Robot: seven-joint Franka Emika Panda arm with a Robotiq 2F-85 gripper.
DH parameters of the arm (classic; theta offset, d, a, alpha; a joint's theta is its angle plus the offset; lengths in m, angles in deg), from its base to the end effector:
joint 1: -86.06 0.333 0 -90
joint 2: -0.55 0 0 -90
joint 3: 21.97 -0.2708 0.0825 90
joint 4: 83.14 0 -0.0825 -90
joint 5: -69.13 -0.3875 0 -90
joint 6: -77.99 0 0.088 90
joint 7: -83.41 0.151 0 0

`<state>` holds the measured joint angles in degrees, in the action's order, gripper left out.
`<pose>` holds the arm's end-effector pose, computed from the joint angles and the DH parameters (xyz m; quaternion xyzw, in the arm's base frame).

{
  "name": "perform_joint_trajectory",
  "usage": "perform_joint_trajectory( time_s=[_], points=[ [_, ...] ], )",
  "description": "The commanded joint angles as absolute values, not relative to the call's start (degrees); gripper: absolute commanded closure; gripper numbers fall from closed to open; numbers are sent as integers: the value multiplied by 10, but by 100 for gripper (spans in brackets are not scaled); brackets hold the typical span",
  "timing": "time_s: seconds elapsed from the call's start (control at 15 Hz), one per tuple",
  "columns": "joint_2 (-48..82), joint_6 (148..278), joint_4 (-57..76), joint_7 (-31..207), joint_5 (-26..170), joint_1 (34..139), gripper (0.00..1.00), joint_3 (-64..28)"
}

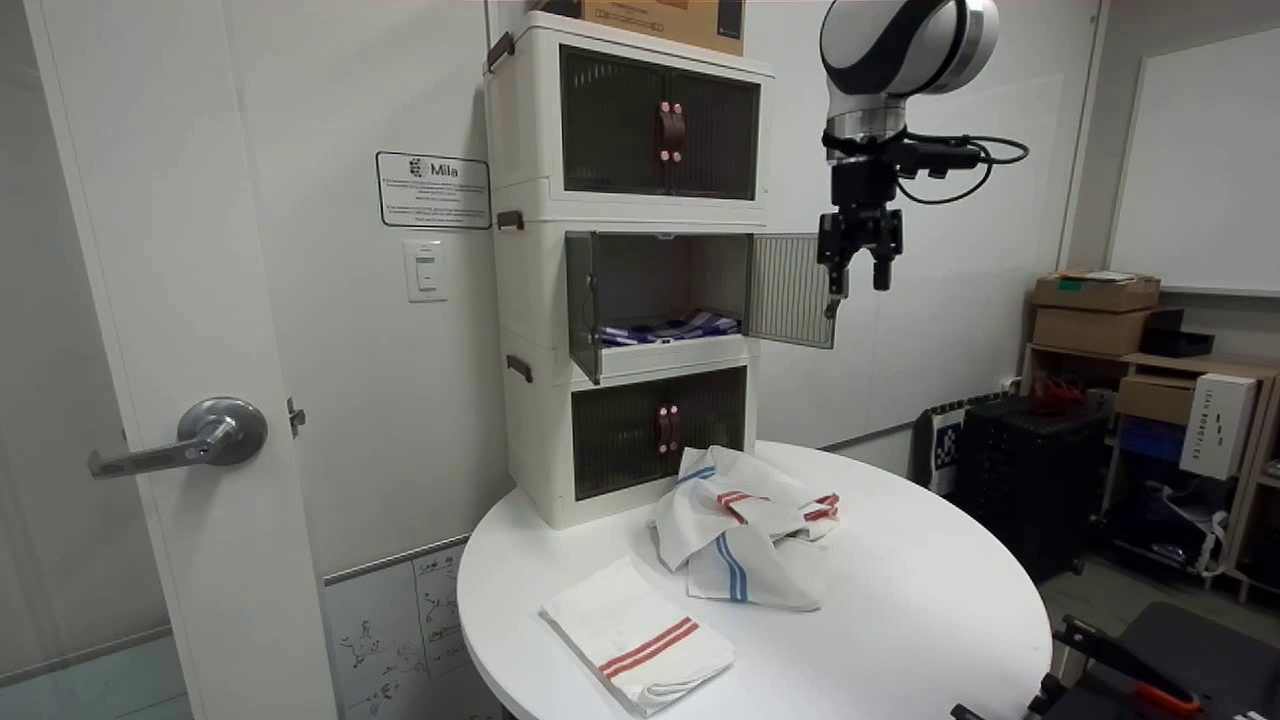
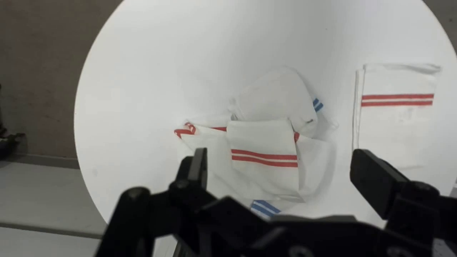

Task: Open the left door on the second cabinet

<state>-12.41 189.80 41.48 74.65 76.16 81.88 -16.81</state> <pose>0.4903 -0.0942 0.3983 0.9987 0.0188 -0.0062 0.0465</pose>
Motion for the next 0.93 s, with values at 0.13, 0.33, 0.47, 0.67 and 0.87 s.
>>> perform_joint_trajectory(
  time_s=[0.13, 0.33, 0.47, 0.67, 0.87],
  points=[
    [-188, 1921, 471, 674, 798, 816, 0, -158],
    [-225, 2001, 514, 681, 790, 816, 0, -153],
    [-248, 2051, 540, 680, 780, 817, 0, -147],
    [-285, 2095, 578, 643, 757, 823, 0, -123],
    [-319, 2123, 606, 562, 705, 849, 0, -84]
  ],
)
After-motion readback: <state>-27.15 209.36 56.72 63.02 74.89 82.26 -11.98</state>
